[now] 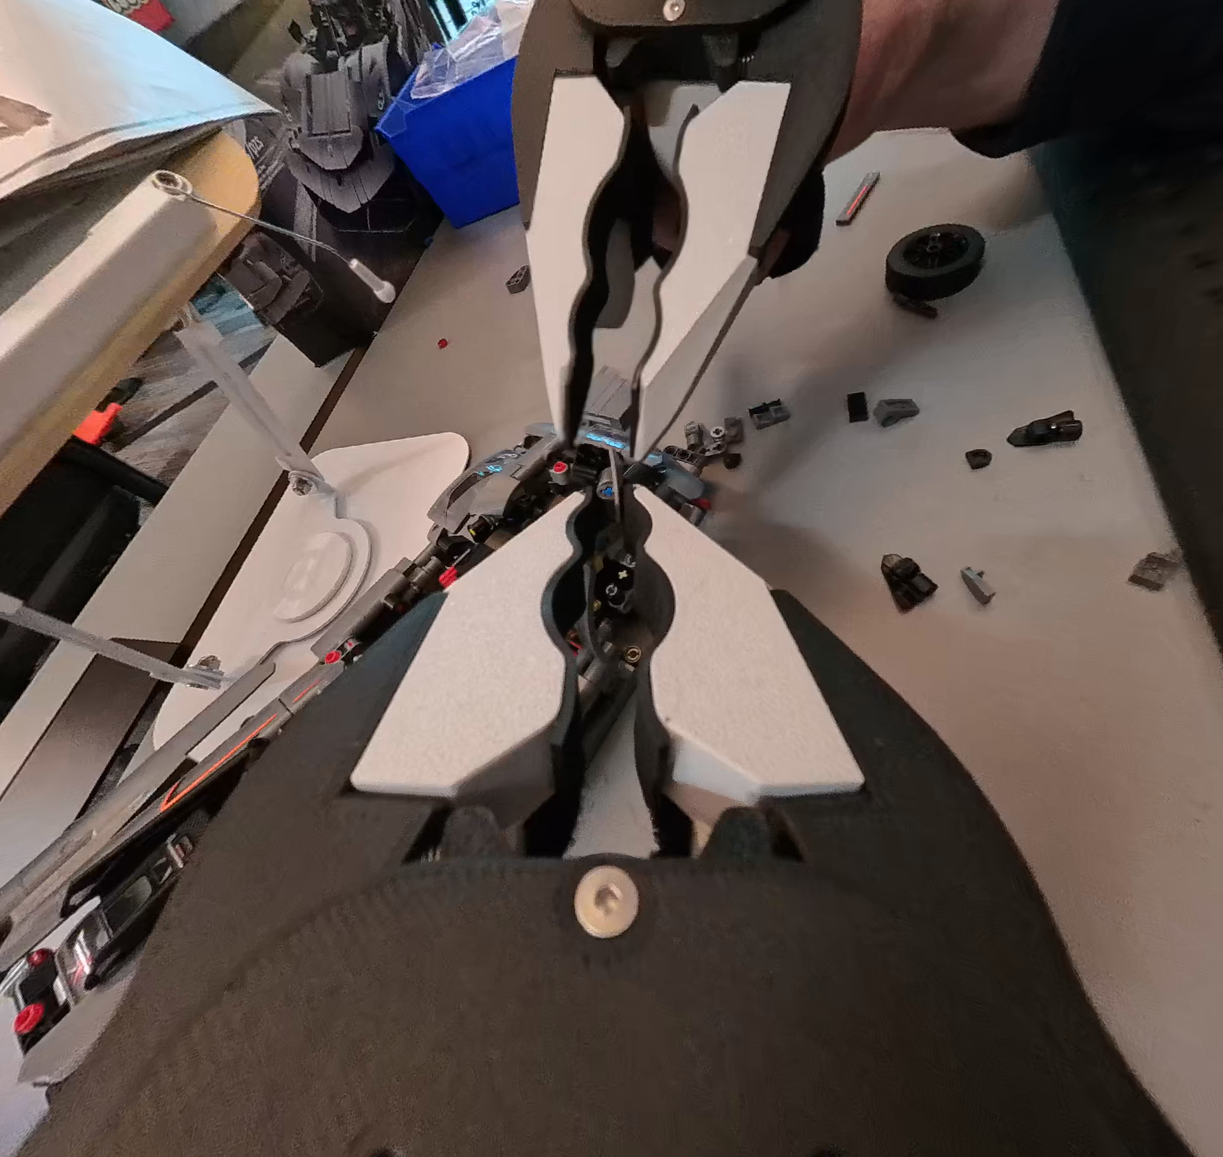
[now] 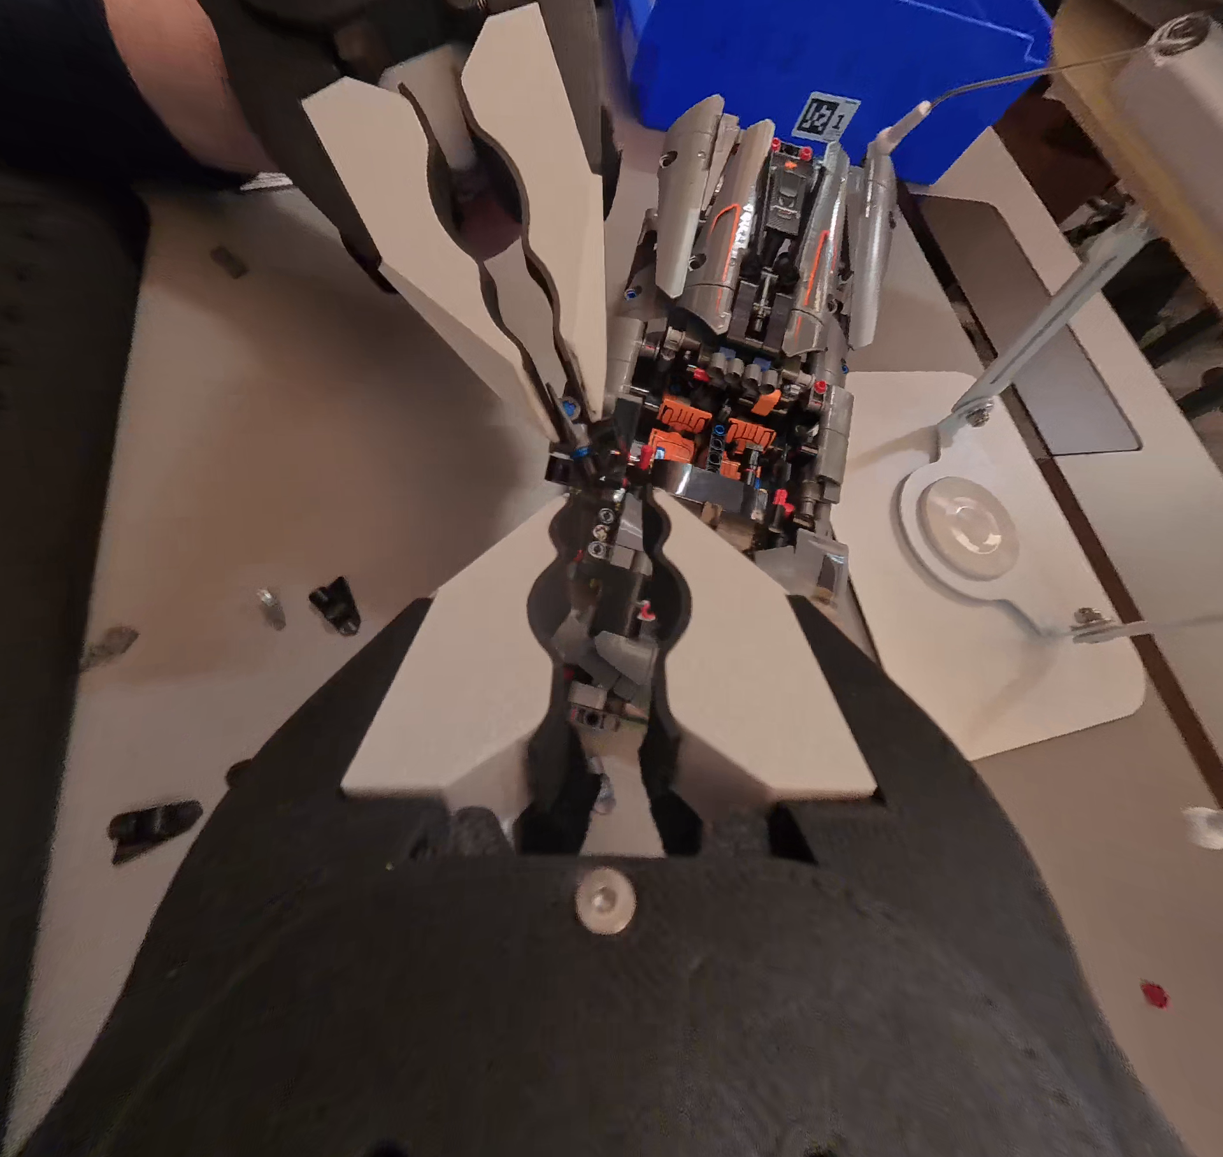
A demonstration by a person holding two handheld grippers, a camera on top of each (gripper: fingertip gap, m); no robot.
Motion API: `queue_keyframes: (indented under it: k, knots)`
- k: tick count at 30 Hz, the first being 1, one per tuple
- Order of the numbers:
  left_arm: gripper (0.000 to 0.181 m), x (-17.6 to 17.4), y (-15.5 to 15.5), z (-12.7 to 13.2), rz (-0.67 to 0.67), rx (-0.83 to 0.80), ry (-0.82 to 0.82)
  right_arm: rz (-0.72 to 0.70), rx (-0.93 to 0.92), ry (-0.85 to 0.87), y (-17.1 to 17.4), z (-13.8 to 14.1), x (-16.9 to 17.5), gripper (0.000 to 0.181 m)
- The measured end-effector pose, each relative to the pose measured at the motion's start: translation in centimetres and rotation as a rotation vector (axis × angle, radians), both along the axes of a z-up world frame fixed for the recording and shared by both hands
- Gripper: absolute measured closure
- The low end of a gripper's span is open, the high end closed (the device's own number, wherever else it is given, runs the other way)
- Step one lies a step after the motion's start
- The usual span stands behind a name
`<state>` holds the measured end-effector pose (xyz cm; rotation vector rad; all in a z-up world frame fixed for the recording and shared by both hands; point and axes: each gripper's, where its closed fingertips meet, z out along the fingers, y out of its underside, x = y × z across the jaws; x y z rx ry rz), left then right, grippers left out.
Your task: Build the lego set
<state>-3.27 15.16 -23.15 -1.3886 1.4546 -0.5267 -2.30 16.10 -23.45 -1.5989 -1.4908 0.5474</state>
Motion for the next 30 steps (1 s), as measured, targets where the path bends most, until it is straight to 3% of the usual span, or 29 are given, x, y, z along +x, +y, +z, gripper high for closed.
queue_keyframes:
  k: [7,12,15,17,21,30]
  knots:
    - [0.177,0.2,-0.4,-0.2,-0.025,-0.028,-0.007,0.042,0.086,-0.038,-0.5,-0.1,-0.9,0.169]
    - [0.176,0.4,-0.3,-0.1,-0.022,-0.042,-0.002,-0.006,-0.015,-0.036,-0.4,-0.1,-0.7,0.169]
    - [0.146,-0.1,0.1,-0.1,0.003,0.02,0.045,-0.037,-0.086,-0.012,-0.2,-0.2,-0.5,0.169]
    - [0.14,-0.4,0.4,-0.4,0.024,0.063,0.088,-0.053,-0.136,0.008,-0.2,-0.2,-0.4,0.169]
    - [0.149,0.0,1.0,-1.3,0.067,0.141,0.137,-0.06,-0.197,0.019,-0.6,-0.5,-0.6,0.169]
    - [0.15,0.0,1.5,-1.1,0.112,0.128,0.122,-0.126,-0.306,0.053,-0.7,-0.7,-0.6,0.168]
